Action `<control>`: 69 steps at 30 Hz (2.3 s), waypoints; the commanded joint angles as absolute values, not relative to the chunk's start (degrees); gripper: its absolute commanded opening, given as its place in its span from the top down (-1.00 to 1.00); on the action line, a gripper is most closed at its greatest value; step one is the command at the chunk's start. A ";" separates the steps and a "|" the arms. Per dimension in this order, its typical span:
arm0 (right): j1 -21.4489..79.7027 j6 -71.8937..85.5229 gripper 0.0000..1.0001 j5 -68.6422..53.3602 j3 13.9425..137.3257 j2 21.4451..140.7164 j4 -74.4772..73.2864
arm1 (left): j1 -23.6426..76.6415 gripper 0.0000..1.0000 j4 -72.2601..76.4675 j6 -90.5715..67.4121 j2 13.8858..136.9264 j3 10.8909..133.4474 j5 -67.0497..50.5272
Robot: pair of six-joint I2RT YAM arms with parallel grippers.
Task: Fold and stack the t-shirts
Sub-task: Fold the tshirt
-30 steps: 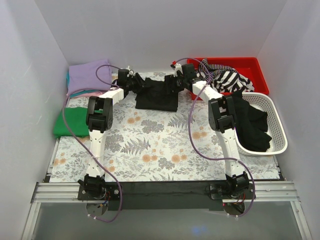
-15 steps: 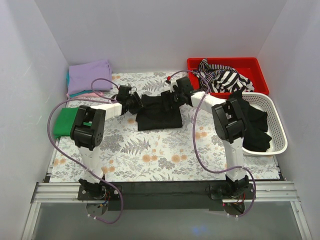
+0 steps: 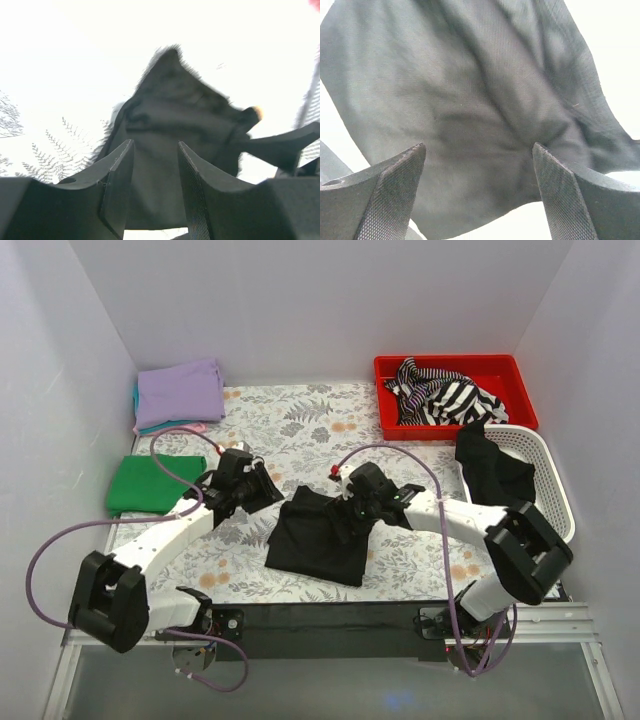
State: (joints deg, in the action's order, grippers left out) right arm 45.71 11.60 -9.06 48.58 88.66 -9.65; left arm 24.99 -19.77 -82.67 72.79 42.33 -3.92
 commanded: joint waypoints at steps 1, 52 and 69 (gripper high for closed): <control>45.53 14.77 -0.86 -5.20 48.95 81.66 -12.13 | 25.22 0.23 -26.43 -80.69 67.33 48.84 1.84; 45.44 14.68 -0.92 1.94 50.27 77.87 -13.54 | 27.16 0.45 -18.99 -80.68 88.68 50.54 -1.84; 45.53 15.47 -0.89 0.80 48.61 80.60 -12.92 | 27.07 1.00 -18.19 -80.07 85.25 56.16 -6.41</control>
